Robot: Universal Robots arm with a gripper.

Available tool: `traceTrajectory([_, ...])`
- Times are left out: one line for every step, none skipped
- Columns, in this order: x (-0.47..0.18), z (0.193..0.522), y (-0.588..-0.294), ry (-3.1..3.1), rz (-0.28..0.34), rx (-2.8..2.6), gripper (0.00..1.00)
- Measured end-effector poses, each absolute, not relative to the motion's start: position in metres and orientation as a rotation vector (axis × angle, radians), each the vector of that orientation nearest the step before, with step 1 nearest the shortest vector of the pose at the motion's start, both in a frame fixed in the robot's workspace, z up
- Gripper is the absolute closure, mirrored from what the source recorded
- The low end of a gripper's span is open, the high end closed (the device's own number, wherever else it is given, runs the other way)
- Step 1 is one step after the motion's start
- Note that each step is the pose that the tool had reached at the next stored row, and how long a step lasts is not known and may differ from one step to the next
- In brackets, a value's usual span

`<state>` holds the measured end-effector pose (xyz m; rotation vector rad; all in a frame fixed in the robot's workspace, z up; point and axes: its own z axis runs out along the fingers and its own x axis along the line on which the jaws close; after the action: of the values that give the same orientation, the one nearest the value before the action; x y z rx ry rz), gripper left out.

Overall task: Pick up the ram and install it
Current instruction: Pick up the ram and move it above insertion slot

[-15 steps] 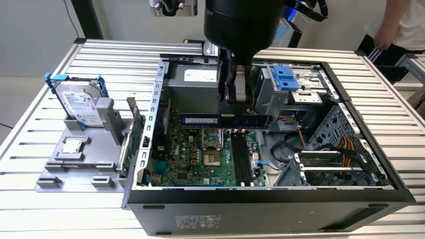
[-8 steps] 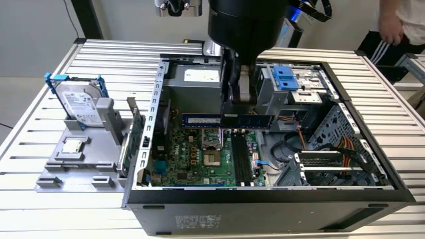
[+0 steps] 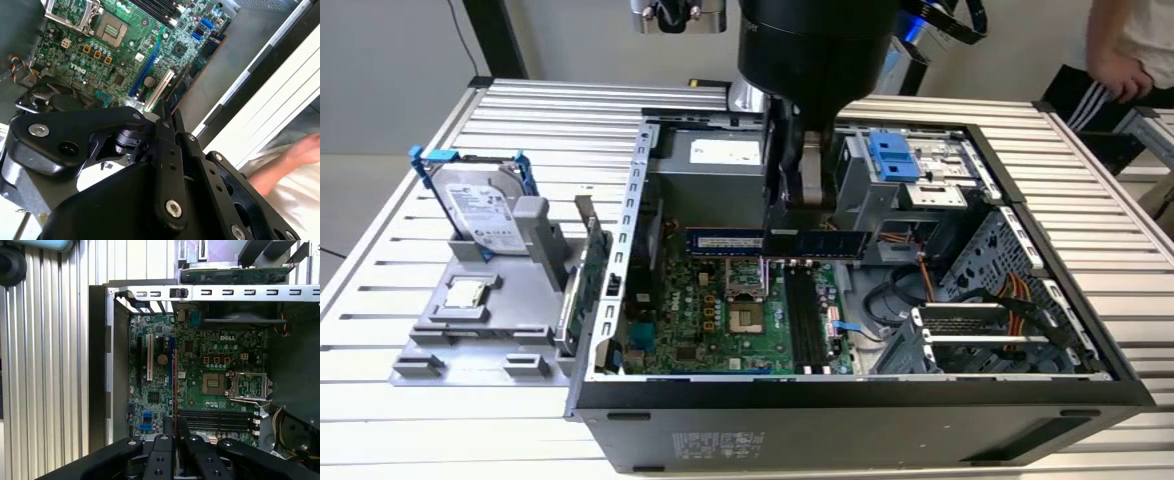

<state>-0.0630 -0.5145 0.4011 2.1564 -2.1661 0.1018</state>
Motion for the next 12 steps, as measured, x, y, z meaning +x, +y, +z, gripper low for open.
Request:
traceTrajectory([-0.0628,0.4011,-0.5145,-2.166,0.102,2.156,1.00])
traceTrajectory([-0.0624,0.4010,-0.5145,-2.166,0.102,2.157,1.00])
traceTrajectory([-0.0617,0.4010,-0.5145,-2.166,0.102,2.157,1.00])
traceTrajectory([-0.0606,0.4010,-0.5145,-2.166,0.102,2.156,1.00])
traceTrajectory([-0.0594,0.4010,-0.5145,-2.166,0.102,2.156,1.00])
traceTrajectory([-0.0583,0.4010,-0.5145,-2.166,0.102,2.156,1.00])
traceTrajectory([-0.0575,0.4010,-0.5146,-2.166,0.102,2.156,1.00])
traceTrajectory([-0.0571,0.4011,-0.5146,-2.166,0.102,2.156,1.00])
traceTrajectory([-0.0570,0.4010,-0.5146,-2.166,0.102,2.156,1.00])
traceTrajectory([-0.0570,0.4010,-0.5145,-2.166,0.102,2.156,1.00])
traceTrajectory([-0.0569,0.4010,-0.5145,-2.166,0.102,2.156,1.00])
traceTrajectory([-0.0569,0.4010,-0.5145,-2.166,0.102,2.156,1.00])
